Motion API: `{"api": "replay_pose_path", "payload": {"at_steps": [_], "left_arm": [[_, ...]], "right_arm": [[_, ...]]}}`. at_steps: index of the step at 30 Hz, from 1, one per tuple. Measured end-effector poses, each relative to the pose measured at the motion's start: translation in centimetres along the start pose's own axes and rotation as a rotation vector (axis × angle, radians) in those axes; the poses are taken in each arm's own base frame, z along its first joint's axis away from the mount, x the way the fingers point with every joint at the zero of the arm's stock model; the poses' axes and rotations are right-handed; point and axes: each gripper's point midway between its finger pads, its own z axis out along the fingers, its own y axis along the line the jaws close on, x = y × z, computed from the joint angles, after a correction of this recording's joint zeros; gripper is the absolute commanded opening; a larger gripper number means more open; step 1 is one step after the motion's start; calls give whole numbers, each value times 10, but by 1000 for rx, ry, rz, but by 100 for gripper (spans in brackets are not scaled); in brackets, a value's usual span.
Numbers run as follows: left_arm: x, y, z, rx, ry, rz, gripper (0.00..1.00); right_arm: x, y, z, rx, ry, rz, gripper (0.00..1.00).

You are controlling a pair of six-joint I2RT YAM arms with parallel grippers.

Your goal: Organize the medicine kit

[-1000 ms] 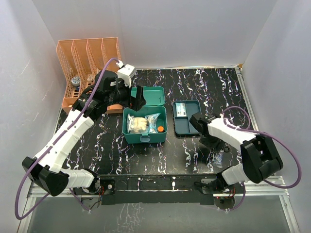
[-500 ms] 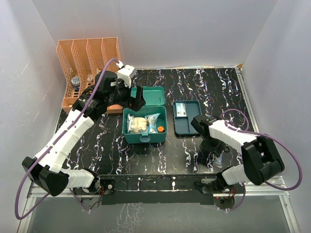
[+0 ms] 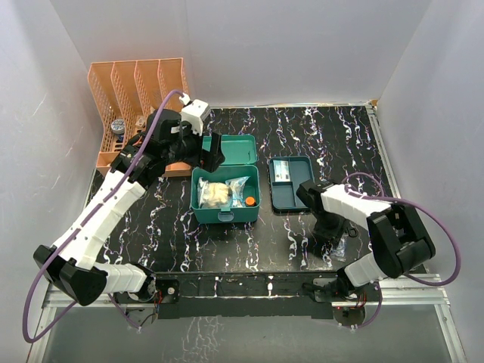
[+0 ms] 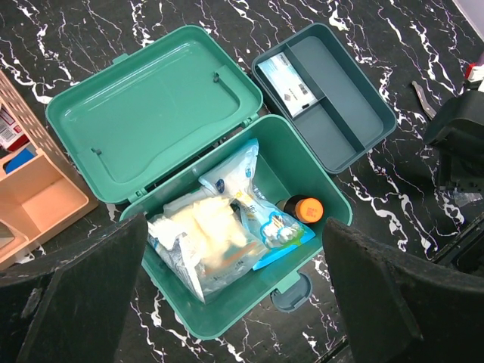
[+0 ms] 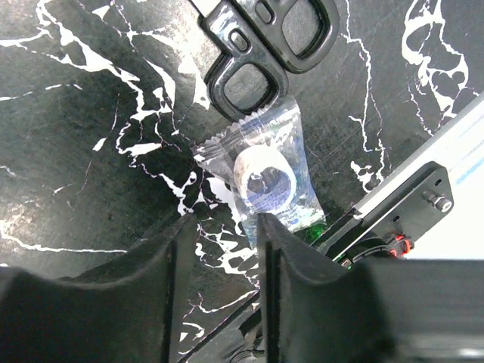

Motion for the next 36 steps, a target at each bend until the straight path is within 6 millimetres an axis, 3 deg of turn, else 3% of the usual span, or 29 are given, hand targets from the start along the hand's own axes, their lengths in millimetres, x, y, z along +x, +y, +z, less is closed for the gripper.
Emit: {"api": "replay_pose_path", "payload": {"at_steps": [6,11,21,30,36], "left_arm": [[-2,1,-1,-6,-5,10,99],[-2,2,0,-8,-7,13,99],[-1,4,0,-11,-4,14,99],[-1,3,1,-3,-3,11,99],[7,-12,6,96,32,34,96]], "right_arm": [[1,4,3,-5,33,11,25],[0,10,3,-37,39,10,1],[-5,21,2,-86,24,5,0],[-31,10,-28,-132,-92,175,12],[-37,6,-37,-134,-113,228,50]]}}
